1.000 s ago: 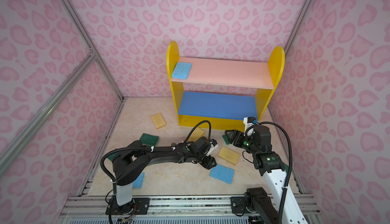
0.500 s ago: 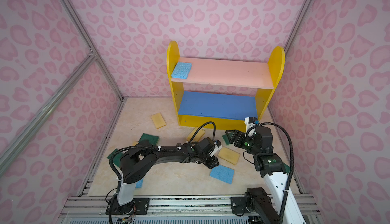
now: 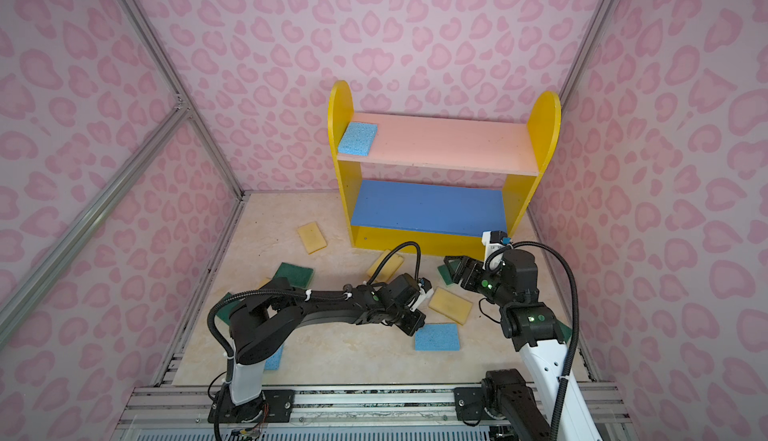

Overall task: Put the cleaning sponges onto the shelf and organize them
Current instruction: 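Grasp and lift the second blue sponge with the left gripper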

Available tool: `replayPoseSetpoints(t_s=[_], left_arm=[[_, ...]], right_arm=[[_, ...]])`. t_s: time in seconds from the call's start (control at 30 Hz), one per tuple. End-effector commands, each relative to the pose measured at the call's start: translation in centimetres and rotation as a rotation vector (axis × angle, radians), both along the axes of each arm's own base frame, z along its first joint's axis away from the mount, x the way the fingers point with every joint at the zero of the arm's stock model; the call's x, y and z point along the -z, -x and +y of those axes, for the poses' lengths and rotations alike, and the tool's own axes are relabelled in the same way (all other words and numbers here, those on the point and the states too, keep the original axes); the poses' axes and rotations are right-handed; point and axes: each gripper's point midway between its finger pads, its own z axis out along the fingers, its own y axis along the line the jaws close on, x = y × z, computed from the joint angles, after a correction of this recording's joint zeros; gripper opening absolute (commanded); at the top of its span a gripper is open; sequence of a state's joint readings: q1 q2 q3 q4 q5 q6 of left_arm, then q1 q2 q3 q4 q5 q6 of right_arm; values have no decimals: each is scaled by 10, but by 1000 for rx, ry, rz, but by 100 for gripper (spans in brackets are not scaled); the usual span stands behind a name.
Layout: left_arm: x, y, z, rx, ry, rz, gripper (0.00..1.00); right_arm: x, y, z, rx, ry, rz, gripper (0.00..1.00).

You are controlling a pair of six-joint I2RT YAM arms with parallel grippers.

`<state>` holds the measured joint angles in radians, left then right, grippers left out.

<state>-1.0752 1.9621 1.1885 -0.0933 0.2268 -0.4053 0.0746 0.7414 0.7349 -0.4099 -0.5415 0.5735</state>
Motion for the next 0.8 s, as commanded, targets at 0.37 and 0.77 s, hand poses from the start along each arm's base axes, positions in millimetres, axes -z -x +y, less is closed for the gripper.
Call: replayPoseSetpoints(t_s=[0.37, 0.77], left_arm=[[-47, -60, 87, -543, 82, -35, 4], [-88, -90, 191, -1029, 246, -74, 4]], right_arm=[[-4, -8, 12, -8, -37, -5, 73], [39, 3, 82, -36, -105, 44, 69]])
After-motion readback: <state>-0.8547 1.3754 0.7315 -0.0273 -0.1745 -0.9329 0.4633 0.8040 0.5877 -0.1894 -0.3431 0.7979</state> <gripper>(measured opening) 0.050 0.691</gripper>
